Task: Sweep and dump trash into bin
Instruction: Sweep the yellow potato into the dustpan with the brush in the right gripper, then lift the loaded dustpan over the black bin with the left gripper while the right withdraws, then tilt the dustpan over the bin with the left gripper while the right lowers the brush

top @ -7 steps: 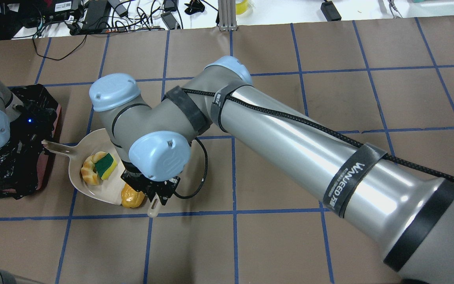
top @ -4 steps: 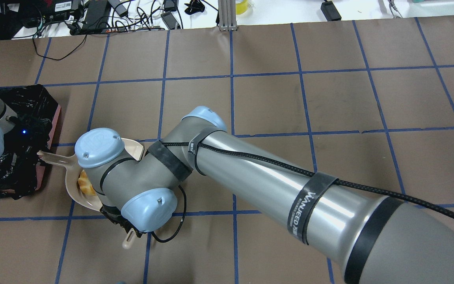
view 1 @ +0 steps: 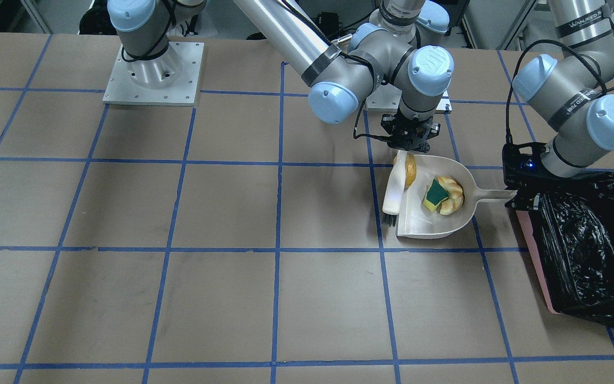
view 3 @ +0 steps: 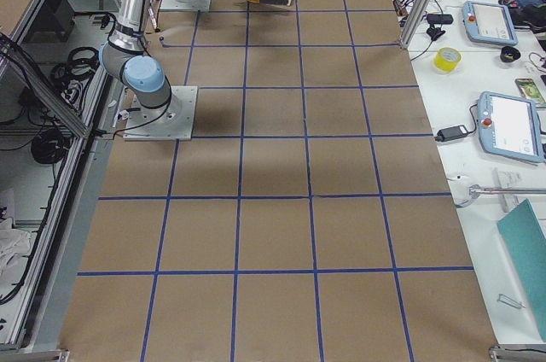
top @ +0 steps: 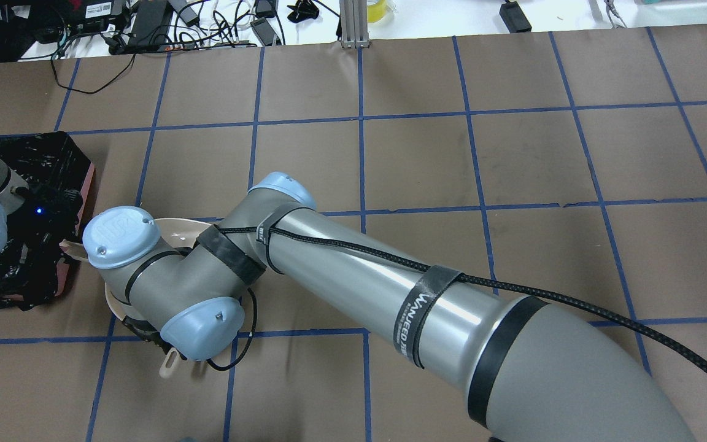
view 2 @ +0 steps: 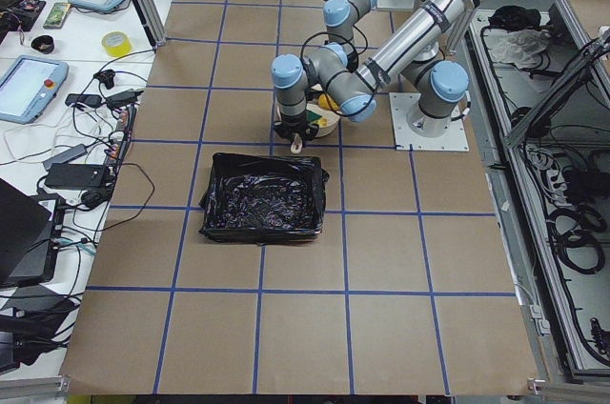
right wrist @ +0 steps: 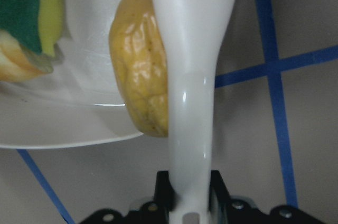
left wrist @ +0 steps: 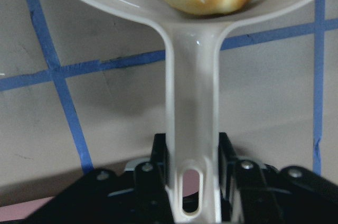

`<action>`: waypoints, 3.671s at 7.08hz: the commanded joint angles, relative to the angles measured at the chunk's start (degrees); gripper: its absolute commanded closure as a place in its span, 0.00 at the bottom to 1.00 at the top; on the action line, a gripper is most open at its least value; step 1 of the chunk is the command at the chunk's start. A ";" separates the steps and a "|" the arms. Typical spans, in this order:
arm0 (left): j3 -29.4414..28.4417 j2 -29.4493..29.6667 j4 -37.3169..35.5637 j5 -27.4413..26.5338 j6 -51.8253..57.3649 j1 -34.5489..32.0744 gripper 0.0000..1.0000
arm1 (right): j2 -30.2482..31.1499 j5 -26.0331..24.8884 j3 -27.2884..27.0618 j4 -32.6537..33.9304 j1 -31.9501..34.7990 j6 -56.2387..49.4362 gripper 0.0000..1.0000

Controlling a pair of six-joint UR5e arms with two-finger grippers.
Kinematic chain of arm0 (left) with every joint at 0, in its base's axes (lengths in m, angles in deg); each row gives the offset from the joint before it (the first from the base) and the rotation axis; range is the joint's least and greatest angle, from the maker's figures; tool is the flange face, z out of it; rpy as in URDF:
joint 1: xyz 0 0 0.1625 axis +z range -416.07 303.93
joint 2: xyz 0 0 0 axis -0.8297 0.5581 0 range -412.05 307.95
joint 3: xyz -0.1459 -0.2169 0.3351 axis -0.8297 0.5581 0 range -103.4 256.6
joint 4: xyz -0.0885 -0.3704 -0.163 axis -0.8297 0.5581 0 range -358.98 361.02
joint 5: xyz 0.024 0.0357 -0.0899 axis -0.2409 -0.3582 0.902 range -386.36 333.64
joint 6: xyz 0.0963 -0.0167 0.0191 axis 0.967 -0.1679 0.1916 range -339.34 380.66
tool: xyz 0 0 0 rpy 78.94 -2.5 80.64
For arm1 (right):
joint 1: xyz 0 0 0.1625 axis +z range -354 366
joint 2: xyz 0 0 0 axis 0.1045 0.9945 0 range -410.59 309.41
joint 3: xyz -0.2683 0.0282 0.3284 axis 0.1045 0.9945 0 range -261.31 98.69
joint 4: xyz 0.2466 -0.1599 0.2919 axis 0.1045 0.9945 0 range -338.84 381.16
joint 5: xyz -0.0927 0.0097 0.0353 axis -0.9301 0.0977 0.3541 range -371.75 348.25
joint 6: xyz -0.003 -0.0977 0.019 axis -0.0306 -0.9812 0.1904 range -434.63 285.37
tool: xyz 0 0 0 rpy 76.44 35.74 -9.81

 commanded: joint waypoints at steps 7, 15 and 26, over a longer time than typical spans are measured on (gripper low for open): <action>-0.74 0.24 0.54 3.58 0.40 0.17 0.92 | -0.05 3.61 10.43 -5.42 -2.33 -0.43 1.00; -16.96 1.57 25.37 18.29 -2.40 9.14 1.00 | 14.65 -20.70 -0.45 -43.18 -48.50 -60.37 1.00; -38.00 10.00 37.12 13.33 -8.75 29.43 1.00 | 11.66 -32.34 -12.51 -25.95 -67.82 -79.80 1.00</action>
